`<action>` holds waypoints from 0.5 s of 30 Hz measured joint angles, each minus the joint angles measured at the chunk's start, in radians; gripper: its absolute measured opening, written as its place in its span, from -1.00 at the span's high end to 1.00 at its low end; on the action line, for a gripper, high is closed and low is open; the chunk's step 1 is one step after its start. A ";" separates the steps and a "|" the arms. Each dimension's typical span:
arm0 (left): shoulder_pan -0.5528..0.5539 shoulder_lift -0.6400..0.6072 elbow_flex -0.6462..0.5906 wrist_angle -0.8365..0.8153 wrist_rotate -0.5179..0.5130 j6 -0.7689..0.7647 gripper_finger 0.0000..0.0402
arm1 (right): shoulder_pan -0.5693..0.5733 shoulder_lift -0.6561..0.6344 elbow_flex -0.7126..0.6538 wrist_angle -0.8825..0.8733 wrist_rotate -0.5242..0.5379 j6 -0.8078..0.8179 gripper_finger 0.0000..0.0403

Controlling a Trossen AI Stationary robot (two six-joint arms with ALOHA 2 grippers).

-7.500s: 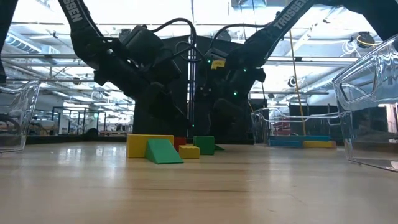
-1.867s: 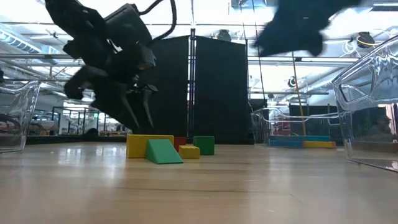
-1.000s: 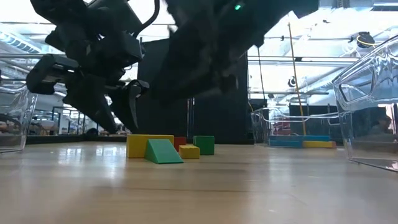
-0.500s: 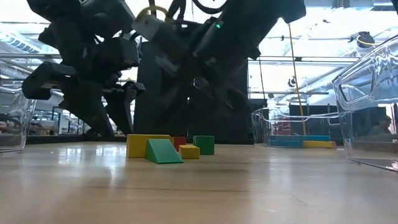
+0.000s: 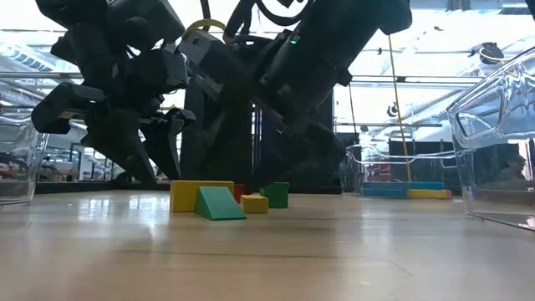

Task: Sort blocks by size
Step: Put the green triangle block into the bottom right transparent bin

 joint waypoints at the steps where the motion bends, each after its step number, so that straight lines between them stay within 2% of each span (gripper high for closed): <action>1: 0.000 0.000 0.000 0.000 -0.001 0.000 0.03 | 0.000 0.008 0.000 0.004 0.003 0.006 -0.60; 5: 0.000 0.000 0.000 0.002 -0.002 0.000 0.03 | -0.006 0.054 0.005 0.037 0.015 -0.004 -0.68; 11: 0.000 0.000 0.000 0.005 -0.005 -0.006 0.03 | -0.016 0.081 0.007 0.041 0.002 -0.030 -0.64; 15: 0.000 0.000 0.000 0.006 -0.005 -0.006 0.03 | -0.018 0.081 0.035 -0.110 0.001 -0.039 -0.59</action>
